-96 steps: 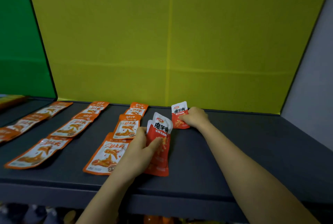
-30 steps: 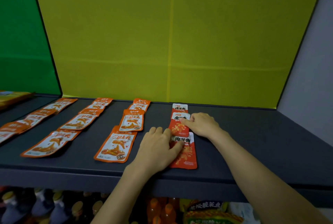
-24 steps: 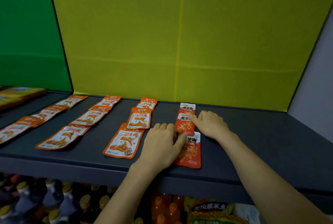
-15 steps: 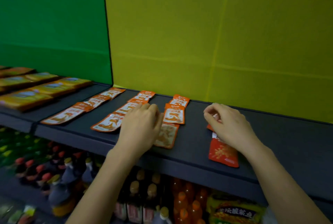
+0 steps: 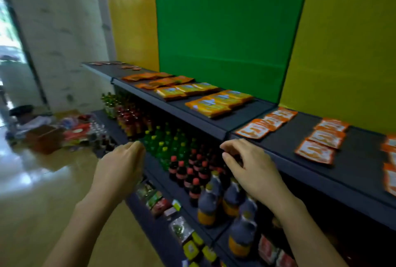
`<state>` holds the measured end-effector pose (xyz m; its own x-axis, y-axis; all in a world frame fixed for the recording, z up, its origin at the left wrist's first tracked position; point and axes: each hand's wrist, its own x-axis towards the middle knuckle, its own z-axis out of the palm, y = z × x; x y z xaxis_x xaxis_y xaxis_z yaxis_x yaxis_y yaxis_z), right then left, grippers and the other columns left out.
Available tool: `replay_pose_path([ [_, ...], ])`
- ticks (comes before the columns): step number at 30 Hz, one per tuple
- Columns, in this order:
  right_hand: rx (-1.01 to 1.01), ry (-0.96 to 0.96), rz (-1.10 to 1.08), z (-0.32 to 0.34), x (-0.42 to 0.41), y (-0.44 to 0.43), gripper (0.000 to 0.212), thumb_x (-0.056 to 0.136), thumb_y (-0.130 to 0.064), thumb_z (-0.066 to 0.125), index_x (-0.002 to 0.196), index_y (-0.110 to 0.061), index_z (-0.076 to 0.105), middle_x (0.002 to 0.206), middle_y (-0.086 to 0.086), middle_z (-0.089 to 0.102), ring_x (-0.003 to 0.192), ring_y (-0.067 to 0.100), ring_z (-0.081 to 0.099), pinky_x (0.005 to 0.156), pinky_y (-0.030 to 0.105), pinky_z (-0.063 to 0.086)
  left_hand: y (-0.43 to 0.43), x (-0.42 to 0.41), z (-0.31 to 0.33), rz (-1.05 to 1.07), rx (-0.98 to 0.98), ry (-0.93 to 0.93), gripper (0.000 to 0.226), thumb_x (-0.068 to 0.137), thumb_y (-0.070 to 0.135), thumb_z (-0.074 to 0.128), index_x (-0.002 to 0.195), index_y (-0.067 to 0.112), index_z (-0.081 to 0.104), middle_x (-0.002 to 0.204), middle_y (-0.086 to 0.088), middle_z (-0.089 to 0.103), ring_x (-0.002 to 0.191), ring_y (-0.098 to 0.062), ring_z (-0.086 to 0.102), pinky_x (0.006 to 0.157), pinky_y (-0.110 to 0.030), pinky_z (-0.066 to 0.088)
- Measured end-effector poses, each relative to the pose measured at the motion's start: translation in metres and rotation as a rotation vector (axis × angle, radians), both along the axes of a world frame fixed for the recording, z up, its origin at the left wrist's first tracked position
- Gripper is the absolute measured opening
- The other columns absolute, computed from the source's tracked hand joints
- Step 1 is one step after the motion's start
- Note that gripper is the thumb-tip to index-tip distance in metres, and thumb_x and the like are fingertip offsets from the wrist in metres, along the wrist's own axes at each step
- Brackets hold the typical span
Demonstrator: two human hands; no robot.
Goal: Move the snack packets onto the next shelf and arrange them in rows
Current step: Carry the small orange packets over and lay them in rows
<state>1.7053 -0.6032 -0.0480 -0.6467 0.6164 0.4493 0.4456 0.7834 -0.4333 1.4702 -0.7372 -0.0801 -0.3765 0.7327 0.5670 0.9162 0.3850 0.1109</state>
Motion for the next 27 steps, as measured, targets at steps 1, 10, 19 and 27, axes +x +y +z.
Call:
replay_pose_path([
  [1,-0.015,-0.007,0.023,-0.007,-0.024,-0.009,0.025,0.096,-0.036,0.044,0.118,-0.029,0.054,0.12,-0.013,0.056,0.108,0.01,0.054,0.087,0.027,0.047,-0.018,-0.021,-0.007,0.049,-0.025,-0.02,0.026,0.089,0.027,0.041,0.079,0.009,0.057,0.074,-0.01,0.063,0.067,-0.033,0.062,0.047,-0.033,0.039],
  [10,-0.089,-0.105,0.184,-0.06,-0.203,-0.063,0.028,0.097,-0.036,0.04,0.123,-0.031,0.049,0.124,-0.013,0.053,0.113,0.008,0.05,0.087,0.024,0.044,-0.142,-0.139,-0.046,0.412,-0.053,-0.132,0.024,0.094,0.031,0.045,0.1,0.015,0.062,0.09,-0.006,0.069,0.079,-0.026,0.064,0.059,-0.032,0.046],
  [19,-0.111,-0.131,0.183,-0.077,-0.342,-0.023,0.03,0.095,-0.034,0.044,0.123,-0.028,0.052,0.124,-0.011,0.055,0.115,0.011,0.051,0.089,0.027,0.046,-0.127,-0.263,-0.062,0.497,-0.081,-0.11,0.025,0.092,0.04,0.043,0.093,0.02,0.057,0.092,0.003,0.068,0.085,-0.02,0.064,0.058,-0.028,0.035],
  [27,-0.12,-0.102,0.206,-0.069,-0.504,0.024,0.029,0.095,-0.034,0.044,0.123,-0.028,0.051,0.126,-0.012,0.054,0.114,0.011,0.052,0.084,0.026,0.044,-0.073,-0.414,-0.047,0.505,-0.087,-0.061,0.025,0.093,0.043,0.04,0.095,0.023,0.055,0.096,0.008,0.067,0.088,-0.015,0.063,0.059,-0.027,0.036],
])
